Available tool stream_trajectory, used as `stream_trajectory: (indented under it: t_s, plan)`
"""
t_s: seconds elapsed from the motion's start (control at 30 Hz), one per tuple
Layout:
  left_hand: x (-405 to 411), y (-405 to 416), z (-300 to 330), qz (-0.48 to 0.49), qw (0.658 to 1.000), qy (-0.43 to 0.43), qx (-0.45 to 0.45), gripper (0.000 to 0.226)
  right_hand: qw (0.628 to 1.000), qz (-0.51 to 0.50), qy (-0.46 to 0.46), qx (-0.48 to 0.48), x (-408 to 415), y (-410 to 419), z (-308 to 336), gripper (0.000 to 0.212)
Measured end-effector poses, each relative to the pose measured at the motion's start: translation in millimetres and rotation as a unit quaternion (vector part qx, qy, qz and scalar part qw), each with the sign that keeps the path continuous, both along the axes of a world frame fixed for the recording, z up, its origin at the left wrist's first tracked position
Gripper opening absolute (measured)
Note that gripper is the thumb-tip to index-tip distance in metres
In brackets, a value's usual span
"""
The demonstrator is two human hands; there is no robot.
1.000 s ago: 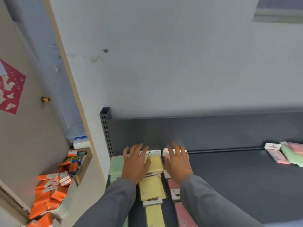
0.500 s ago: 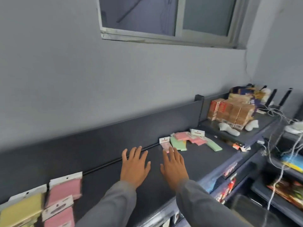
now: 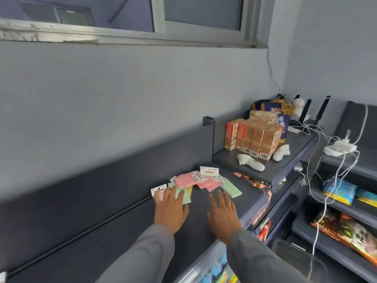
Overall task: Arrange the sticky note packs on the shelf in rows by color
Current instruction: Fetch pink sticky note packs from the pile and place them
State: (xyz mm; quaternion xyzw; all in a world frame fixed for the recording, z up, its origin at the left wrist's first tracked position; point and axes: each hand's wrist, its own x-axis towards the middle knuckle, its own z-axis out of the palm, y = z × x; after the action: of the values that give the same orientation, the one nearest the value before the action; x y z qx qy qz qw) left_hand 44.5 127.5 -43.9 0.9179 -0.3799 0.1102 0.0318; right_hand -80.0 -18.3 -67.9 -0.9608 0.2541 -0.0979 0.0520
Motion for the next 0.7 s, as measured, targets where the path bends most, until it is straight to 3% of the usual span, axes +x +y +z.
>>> stream_trajectory:
  t_s: [0.23, 0.43, 0.57, 0.7]
  plan:
    - [62.3, -77.6, -4.8, -0.019, 1.0, 0.003, -0.015, 0.046, 1.0, 0.004, -0.011, 0.002, 55.5, -69.8, 11.1, 0.06]
    - [93.7, -117.4, -28.1, -0.033, 0.999, 0.017, 0.036, 0.047, 0.998, 0.043, 0.017, 0.036, 66.4, -93.9, -0.7, 0.062]
    - [105.5, -123.0, -34.3, -0.049, 0.998, -0.009, 0.023, 0.033, 0.997, 0.055, -0.001, 0.056, 77.9, -117.4, 1.8, 0.063]
    - [109.3, -118.8, -20.9, -0.024, 0.997, -0.023, -0.076, 0.035, 0.987, 0.117, -0.054, 0.099, 87.8, -117.2, 11.9, 0.054]
